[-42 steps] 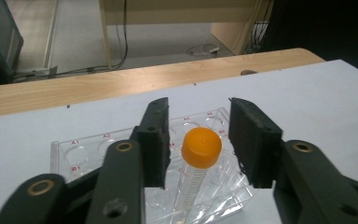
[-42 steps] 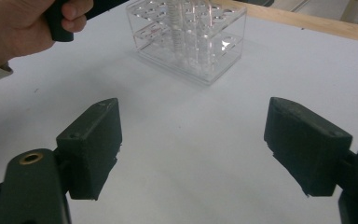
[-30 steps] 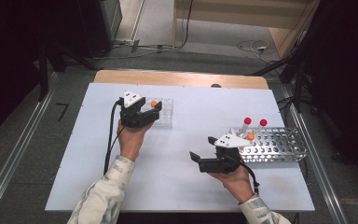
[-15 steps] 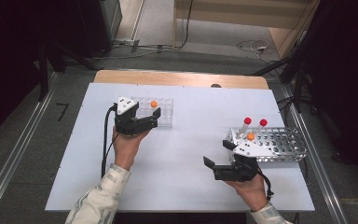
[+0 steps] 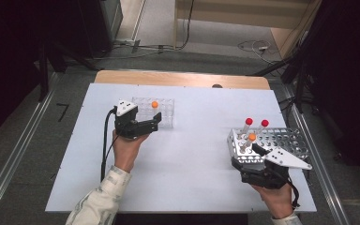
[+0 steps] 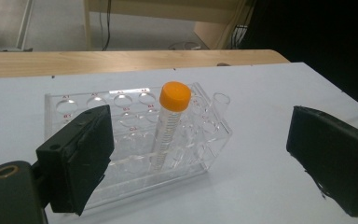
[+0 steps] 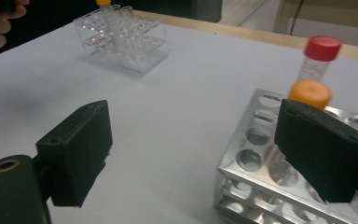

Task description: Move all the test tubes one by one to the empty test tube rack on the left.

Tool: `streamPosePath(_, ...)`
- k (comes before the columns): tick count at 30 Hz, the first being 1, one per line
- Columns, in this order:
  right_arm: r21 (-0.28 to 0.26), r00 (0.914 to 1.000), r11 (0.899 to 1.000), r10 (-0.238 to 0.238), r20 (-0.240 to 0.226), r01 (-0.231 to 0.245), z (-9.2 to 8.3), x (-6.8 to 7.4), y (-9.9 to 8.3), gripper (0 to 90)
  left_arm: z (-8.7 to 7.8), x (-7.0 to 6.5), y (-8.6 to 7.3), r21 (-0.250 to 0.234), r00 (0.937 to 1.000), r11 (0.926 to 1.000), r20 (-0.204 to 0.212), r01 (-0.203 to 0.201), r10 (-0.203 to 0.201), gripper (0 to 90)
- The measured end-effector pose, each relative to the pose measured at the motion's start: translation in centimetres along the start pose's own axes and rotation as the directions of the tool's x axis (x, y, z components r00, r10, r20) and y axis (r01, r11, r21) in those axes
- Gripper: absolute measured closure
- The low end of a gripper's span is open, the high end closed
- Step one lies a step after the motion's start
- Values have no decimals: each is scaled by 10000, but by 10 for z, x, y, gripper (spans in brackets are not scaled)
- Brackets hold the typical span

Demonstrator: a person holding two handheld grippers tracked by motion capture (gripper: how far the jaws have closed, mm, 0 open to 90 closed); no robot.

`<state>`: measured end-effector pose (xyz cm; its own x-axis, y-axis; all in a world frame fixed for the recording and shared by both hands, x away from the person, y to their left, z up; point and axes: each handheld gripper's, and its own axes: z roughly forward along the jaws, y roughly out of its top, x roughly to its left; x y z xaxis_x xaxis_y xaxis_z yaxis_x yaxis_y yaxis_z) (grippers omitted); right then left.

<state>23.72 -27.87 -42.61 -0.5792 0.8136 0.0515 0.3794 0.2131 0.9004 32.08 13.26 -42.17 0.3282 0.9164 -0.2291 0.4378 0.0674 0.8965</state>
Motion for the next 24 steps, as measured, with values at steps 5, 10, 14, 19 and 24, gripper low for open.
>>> streamPosePath(5, 106, 9978, 9998, 184, 644, -191, 2, -16, -5, 132, -1, 0, -1, -4, 10000, 10000, 14, -63, 63, 82)
streamPosePath(10, 320, 9954, 9989, 306, 908, -336, 12, -28, -9, 198, -1, 0, -2, -50, 10000, 10000, 2, 20, -20, 84)
streamPosePath(14, 486, 9913, 9979, 354, 1269, -419, 21, -37, -11, 279, -1, -2, -2, -39, 10000, 10000, 38, -19, 19, 84)
streamPosePath(19, 478, 9897, 9974, 476, 1349, -545, 26, -44, -11, 399, -1, -3, -3, -45, 9999, 10000, 110, -25, 25, 84)
streamPosePath(24, 674, 9901, 9969, 305, 1371, -401, 30, -43, -12, 500, 0, -4, -3, -8, 9998, 10000, 175, -37, 37, 84)
